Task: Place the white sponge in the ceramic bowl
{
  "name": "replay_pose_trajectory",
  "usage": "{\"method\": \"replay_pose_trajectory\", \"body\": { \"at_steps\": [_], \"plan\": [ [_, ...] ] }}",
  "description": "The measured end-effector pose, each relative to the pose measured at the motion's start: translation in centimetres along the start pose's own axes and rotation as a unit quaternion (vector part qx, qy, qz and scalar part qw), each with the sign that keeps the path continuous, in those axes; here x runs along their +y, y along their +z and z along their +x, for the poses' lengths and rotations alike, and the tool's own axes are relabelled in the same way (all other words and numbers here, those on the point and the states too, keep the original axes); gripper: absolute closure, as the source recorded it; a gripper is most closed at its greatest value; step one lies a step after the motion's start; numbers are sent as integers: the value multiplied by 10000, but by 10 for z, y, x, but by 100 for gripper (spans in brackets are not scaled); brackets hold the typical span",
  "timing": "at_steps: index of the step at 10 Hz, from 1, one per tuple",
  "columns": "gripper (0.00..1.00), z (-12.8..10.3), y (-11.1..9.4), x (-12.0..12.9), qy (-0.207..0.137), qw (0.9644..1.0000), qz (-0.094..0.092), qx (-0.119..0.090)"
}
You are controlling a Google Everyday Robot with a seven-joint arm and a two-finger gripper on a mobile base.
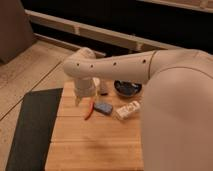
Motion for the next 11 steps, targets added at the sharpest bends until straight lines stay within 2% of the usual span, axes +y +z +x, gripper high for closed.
{"method": "replay_pose_trajectory", "body": {
  "at_steps": [2, 3, 4, 6, 7, 10, 11],
  "plan": [
    [35, -43, -21, -31, -663, 9973, 102, -287],
    [35, -64, -41, -48, -1420, 9888, 49, -448],
    [35, -66, -50, -56, -1852, 9816, 36, -469],
    [35, -70, -64, -62, -2486, 9671, 3, -544],
    [35, -71, -66, -62, -2630, 9632, -5, -555],
    [35, -70, -63, -62, -2771, 9592, -67, -556],
    [35, -68, -56, -62, -2934, 9544, -130, -529]
  ]
}}
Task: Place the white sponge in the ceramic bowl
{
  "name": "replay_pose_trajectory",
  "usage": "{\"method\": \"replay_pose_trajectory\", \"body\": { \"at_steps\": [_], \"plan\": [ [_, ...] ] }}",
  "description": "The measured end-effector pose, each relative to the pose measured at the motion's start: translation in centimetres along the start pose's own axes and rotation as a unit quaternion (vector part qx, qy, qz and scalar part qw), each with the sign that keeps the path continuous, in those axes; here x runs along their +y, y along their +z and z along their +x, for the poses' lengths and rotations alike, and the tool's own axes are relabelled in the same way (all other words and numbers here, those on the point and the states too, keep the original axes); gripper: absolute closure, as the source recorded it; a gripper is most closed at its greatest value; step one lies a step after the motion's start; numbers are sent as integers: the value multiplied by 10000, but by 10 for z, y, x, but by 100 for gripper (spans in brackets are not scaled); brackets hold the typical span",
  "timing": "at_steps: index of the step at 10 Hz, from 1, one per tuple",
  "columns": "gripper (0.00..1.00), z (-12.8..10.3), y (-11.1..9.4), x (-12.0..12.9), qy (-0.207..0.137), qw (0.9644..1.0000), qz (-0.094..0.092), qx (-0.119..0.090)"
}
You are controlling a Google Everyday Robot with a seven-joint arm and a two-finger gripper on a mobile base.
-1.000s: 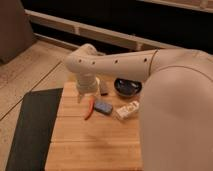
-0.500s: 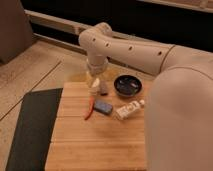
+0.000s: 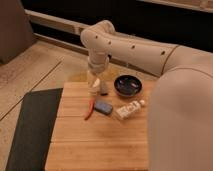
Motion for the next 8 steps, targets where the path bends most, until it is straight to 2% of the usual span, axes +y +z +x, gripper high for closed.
{"method": "replay_pose_trajectory", "body": {
  "at_steps": [1, 2, 3, 4, 6, 8],
  "plan": [
    [35, 1, 7, 2, -204, 9998, -78, 0],
    [35, -1, 18, 4, -615, 9979, -203, -43],
    [35, -4, 25, 5, -901, 9955, -275, -105],
    [35, -7, 34, 5, -1260, 9911, -388, -187],
    [35, -4, 49, 2, -1573, 9857, -573, -199],
    [35, 0, 55, -4, -1820, 9816, -569, -90]
  ]
}}
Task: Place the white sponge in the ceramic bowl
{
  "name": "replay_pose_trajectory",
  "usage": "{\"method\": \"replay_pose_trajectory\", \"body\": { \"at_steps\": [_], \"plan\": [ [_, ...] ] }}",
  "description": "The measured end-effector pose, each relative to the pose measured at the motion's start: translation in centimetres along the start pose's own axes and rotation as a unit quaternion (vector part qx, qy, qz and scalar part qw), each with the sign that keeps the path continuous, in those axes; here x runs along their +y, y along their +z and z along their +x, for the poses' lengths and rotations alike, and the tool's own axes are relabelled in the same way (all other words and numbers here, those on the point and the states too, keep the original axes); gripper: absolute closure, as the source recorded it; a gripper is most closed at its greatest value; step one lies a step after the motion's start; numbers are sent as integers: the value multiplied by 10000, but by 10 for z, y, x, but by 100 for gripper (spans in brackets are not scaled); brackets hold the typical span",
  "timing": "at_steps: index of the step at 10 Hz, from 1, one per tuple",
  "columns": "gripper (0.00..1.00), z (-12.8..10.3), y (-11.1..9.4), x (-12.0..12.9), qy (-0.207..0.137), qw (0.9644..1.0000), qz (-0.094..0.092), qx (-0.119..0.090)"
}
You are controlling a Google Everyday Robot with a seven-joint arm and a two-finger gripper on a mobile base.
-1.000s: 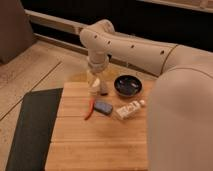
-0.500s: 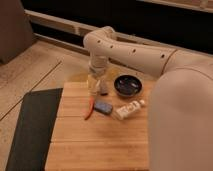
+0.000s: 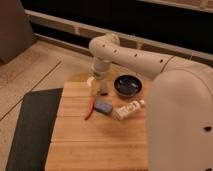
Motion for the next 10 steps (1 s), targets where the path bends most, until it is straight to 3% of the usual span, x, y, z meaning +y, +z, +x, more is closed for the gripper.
{"method": "replay_pose_trajectory", "body": {
  "at_steps": [4, 6, 7, 10],
  "plan": [
    [35, 21, 13, -6, -347, 9984, 70, 449],
    [35, 33, 18, -9, -302, 9975, 141, 628],
    [35, 47, 24, -13, -204, 9961, 179, 844],
    [35, 46, 26, -12, -199, 9959, 180, 863]
  ]
}}
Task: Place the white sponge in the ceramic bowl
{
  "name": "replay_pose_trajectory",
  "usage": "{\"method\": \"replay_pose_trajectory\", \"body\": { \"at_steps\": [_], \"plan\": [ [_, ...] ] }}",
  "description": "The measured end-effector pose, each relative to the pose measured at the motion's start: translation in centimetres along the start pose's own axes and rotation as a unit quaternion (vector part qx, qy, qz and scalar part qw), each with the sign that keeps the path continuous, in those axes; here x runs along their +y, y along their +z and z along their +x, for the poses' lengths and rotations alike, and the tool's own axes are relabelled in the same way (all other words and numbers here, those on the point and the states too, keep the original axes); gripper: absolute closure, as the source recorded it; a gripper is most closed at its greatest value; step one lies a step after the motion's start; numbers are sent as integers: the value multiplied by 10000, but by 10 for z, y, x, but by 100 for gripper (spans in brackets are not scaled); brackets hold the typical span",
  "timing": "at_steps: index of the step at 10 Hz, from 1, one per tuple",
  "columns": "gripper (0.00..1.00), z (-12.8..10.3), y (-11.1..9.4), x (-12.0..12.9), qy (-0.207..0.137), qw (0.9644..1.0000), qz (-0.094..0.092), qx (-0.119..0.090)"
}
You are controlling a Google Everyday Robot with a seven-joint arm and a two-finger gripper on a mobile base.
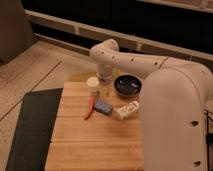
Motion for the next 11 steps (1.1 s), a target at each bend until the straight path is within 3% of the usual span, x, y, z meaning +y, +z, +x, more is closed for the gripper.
{"method": "replay_pose_trajectory", "body": {
  "at_steps": [2, 3, 6, 11],
  "plan": [
    [35, 1, 0, 0, -7, 10000, 7, 13],
    [35, 1, 3, 1, -121, 9999, 86, 73],
    [35, -14, 21, 18, -638, 9971, 403, -87],
    [35, -4, 56, 33, -641, 9968, 453, -172]
  ]
}}
